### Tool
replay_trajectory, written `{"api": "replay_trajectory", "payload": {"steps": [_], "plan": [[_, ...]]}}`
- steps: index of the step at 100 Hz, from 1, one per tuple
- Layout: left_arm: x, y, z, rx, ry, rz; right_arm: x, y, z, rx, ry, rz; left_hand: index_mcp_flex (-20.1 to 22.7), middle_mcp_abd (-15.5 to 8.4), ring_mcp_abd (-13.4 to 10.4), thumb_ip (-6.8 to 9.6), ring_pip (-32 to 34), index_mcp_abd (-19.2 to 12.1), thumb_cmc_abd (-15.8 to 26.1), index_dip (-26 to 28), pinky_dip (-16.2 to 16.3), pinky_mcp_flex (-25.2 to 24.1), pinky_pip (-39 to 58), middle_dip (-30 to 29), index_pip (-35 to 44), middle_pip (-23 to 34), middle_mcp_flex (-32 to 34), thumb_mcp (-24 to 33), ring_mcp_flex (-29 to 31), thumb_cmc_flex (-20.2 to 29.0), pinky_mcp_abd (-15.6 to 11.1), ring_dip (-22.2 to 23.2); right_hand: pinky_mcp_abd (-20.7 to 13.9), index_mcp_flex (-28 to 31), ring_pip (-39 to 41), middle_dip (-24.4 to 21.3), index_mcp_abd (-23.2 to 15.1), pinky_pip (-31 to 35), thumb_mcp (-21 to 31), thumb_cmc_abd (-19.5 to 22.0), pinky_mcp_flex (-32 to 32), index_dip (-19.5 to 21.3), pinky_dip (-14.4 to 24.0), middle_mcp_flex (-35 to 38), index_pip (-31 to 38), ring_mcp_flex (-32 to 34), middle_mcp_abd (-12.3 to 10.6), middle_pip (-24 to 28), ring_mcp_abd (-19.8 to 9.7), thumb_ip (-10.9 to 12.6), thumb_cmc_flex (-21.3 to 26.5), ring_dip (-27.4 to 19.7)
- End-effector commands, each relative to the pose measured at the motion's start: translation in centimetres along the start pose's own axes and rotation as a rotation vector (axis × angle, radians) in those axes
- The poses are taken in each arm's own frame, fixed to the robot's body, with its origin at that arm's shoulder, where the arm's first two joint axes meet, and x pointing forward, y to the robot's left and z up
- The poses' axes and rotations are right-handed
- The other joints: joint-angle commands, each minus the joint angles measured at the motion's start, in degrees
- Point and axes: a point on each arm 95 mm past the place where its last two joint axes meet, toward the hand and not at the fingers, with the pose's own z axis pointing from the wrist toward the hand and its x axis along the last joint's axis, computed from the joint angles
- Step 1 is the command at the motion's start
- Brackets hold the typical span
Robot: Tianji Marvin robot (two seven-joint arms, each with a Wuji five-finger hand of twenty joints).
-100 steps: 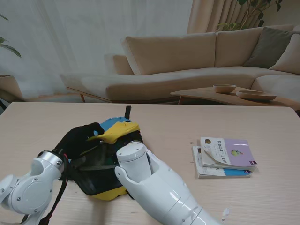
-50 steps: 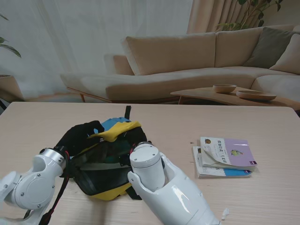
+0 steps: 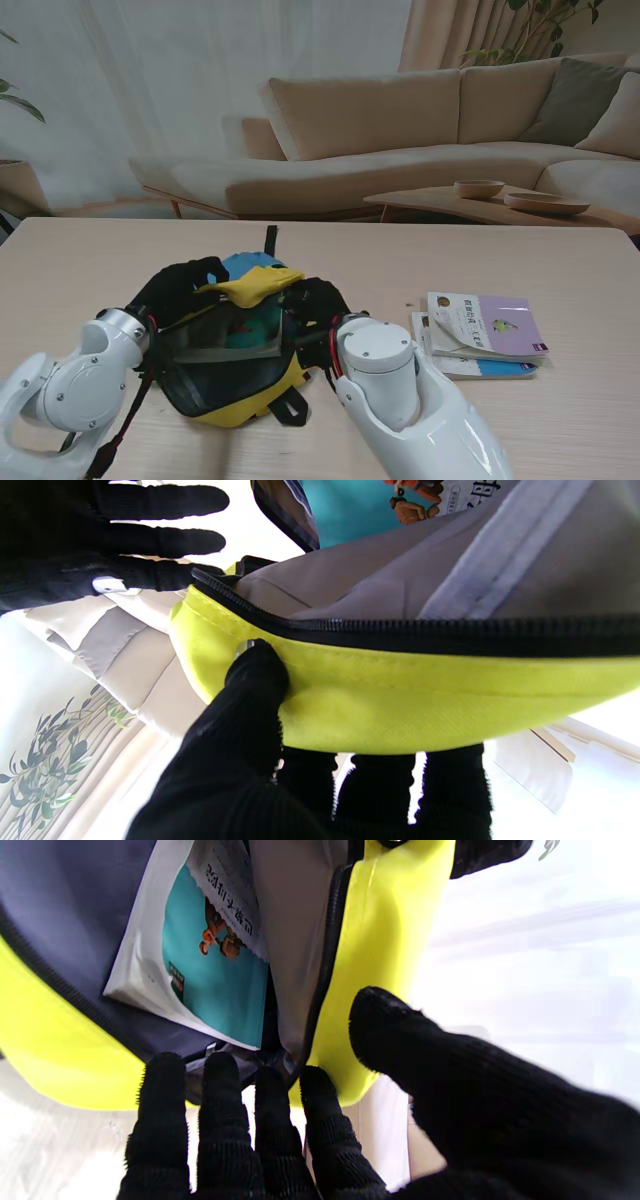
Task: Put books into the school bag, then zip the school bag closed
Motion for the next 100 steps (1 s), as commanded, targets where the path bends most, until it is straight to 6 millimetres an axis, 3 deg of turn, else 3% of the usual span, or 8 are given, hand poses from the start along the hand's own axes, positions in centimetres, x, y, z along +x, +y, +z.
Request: {"api": "replay_trajectory", "payload": {"steps": [1, 28, 51, 90, 100], "plan": [[0.2, 0.4, -0.2, -0.028, -0.003, -0.003, -0.5, 0.6, -0.6, 0.005, 0.002, -0.01, 0.11, -1.02, 1.34, 1.75, 1.33, -2.14, 3.69, 1.99, 1.74, -0.11, 0.8, -0.05, 3.84, 2.45, 1.41, 0.51, 1.39, 4.86, 1.03, 0.8, -0.76, 1.02, 1.16, 0.46, -1.14, 2.15, -0.73, -0.12, -0.77, 0.61, 1.61, 0.98, 0.59, -2.18, -0.05, 1.58, -0.11, 0.51, -2.17, 0.59], [0.5, 1.9, -0.3, -0.084, -0.004, -0.001, -0.8, 3.2, -2.5, 0.024, 0.068, -0.03, 0.12, -1.12, 1.57, 1.8, 0.9, -2.19, 3.66, 1.89, 1.6, -0.5, 0.53, -0.17, 3.68, 2.11, 1.39, 0.46, 1.03, 4.86, 0.96, 0.63, -0.78, 1.13, 0.79, 0.39, -1.14, 2.24, -1.09, 0.1, -1.49, 0.44, 2.22, 0.82, 0.15, -2.58, -0.03, 1.47, -0.02, 0.56, -2.37, 0.41], [0.8, 4.5, -0.7, -0.149, -0.027, 0.007, -0.3, 5.2, -3.5, -0.006, 0.13, -0.041, 0.06, -1.2, 1.61, 1.82, 0.37, -2.19, 3.73, 1.63, 1.4, -0.77, 0.27, -0.21, 3.41, 1.77, 1.29, 0.4, 0.8, 4.83, 0.76, 0.38, -0.75, 1.26, 0.36, 0.32, -1.04, 2.0, -1.2, 0.07, -1.58, 0.33, 2.42, 0.8, -0.16, -2.6, -0.11, 1.32, -0.04, 0.59, -2.26, 0.18], [0.2, 8.9, -3.1, -0.188, -0.178, 0.045, 0.5, 7.3, -3.8, -0.047, 0.177, -0.041, -0.54, -1.21, 2.06, 1.96, -1.85, -1.89, 3.73, -0.13, 0.4, -2.41, -0.88, -0.56, 2.65, -0.24, 0.7, -0.17, -0.84, 4.59, -0.08, -0.64, -0.89, 1.27, -0.2, 0.18, -1.06, 1.63, -1.24, 0.11, -1.79, 0.14, 2.53, 0.69, -0.66, -2.73, -0.13, 0.99, -0.18, 0.59, -2.26, -0.12], [0.0, 9.6, -3.7, -0.202, -0.209, 0.033, 0.6, 7.7, -3.7, -0.061, 0.181, -0.045, -2.03, -1.12, 2.12, 2.07, -3.59, -1.84, 2.35, -2.31, -1.05, -4.25, -1.52, 1.5, 2.26, -3.25, -0.11, 0.86, -2.71, 2.78, -0.79, -1.24, -0.88, 1.27, -0.36, 0.11, -1.07, 1.51, -1.26, 0.1, -1.81, 0.11, 2.53, 0.64, -0.73, -2.78, -0.1, 0.83, -0.16, 0.59, -2.26, -0.2]]}}
